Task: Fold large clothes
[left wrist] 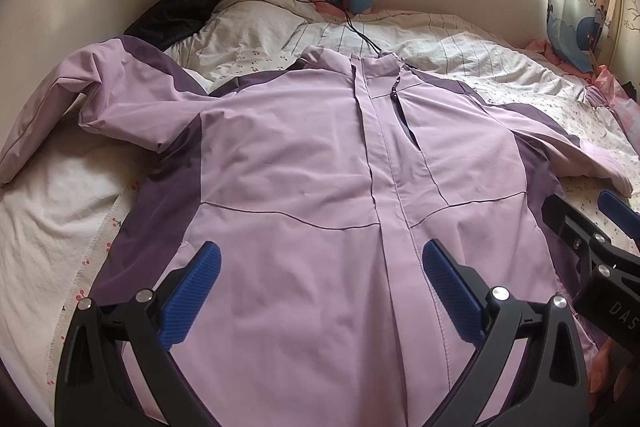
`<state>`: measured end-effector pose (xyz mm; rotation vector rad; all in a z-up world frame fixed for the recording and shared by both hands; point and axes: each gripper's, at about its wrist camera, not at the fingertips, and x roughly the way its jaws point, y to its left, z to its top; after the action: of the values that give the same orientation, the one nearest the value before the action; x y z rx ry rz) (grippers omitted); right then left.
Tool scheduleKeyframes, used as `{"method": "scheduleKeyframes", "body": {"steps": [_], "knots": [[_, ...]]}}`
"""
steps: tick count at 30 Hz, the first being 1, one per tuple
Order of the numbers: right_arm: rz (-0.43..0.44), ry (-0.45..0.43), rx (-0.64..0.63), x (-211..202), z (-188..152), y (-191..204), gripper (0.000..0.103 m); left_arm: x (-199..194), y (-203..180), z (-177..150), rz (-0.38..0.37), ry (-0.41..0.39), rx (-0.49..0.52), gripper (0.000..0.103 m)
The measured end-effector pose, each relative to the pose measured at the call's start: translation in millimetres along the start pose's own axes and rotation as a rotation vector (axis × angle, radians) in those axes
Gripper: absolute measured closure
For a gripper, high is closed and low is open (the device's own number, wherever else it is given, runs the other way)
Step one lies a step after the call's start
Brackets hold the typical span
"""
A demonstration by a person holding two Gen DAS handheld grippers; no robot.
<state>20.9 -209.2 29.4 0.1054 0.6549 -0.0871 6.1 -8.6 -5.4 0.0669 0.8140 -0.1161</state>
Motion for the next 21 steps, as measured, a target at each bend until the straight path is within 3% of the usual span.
{"method": "scheduleKeyframes", "body": {"steps": [21], "knots": [[0.016, 0.015, 0.014, 2.7, -1.2, -3.4, 0.006, -0.2, -1.1, 0.7, -0.002, 0.002, 0.0, 0.006]]}}
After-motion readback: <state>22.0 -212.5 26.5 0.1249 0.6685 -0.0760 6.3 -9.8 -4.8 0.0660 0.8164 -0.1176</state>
